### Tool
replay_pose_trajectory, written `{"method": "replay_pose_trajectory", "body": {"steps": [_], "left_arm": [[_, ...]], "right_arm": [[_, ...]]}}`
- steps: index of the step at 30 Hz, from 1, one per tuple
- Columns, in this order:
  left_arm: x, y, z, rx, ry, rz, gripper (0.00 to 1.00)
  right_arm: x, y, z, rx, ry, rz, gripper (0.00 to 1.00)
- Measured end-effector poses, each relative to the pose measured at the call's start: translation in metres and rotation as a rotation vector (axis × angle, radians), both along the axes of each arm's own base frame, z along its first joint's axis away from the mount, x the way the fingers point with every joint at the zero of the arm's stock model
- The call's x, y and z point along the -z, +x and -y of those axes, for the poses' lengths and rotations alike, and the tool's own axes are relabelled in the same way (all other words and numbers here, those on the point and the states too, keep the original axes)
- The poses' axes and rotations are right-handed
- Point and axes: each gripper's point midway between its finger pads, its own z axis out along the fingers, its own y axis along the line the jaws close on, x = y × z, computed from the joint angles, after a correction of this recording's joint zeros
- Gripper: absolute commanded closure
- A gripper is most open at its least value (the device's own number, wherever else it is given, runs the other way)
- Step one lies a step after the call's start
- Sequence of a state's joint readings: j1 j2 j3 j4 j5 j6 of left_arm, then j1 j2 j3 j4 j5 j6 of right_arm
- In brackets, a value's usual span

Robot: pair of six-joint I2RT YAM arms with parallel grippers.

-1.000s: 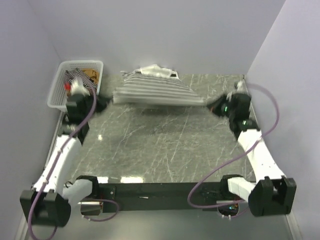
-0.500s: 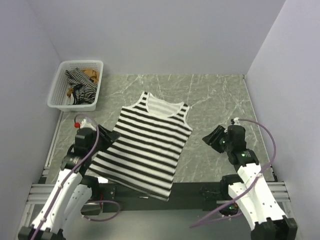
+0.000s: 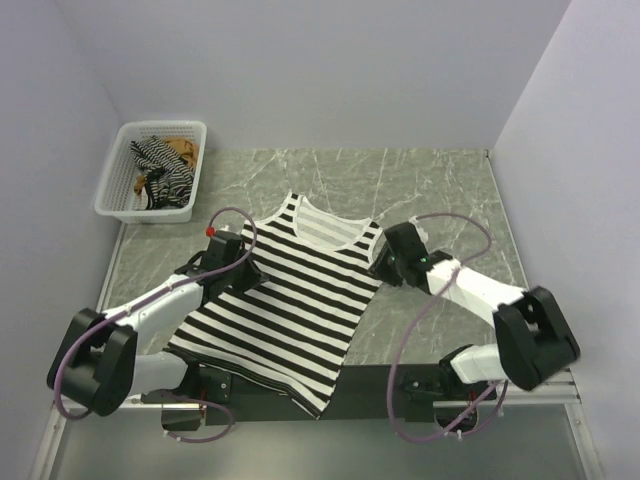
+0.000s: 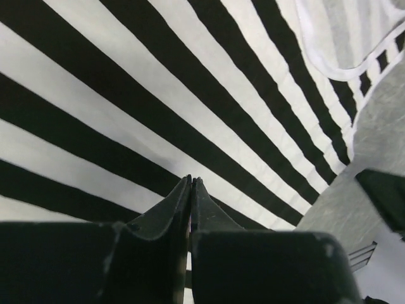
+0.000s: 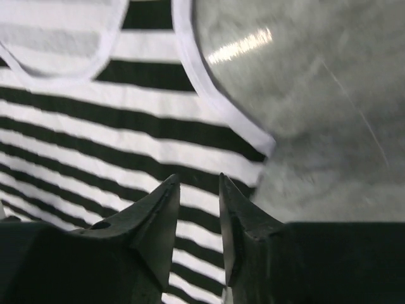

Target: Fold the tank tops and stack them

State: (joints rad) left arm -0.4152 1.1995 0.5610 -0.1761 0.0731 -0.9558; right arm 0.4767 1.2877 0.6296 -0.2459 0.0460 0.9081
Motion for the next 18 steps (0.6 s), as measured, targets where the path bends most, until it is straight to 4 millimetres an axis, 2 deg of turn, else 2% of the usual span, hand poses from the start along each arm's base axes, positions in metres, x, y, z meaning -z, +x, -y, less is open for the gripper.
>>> {"method": "replay_pose_trajectory", "body": {"steps": [3,9,15,18], "left_arm": [[0.011,0.002,0.006,0.015,0.012,-0.014,0.91],[0.034,-0.002,0.022,0.064,0.044,-0.061,0.92],[0.042,0.004,0.030,0.077,0.052,-0.075,0.94],[0.044,0.011,0.035,0.077,0.049,-0.079,0.94]], "right_arm": [[0.001,0.026,-0.009,0.017,-0.014,0.006,0.63],[0.015,0.054,-0.017,0.034,-0.045,-0.028,0.63],[0.022,0.095,-0.023,0.052,-0.078,-0.068,0.64],[0.024,0.113,-0.019,0.069,-0.091,-0.084,0.67]]}}
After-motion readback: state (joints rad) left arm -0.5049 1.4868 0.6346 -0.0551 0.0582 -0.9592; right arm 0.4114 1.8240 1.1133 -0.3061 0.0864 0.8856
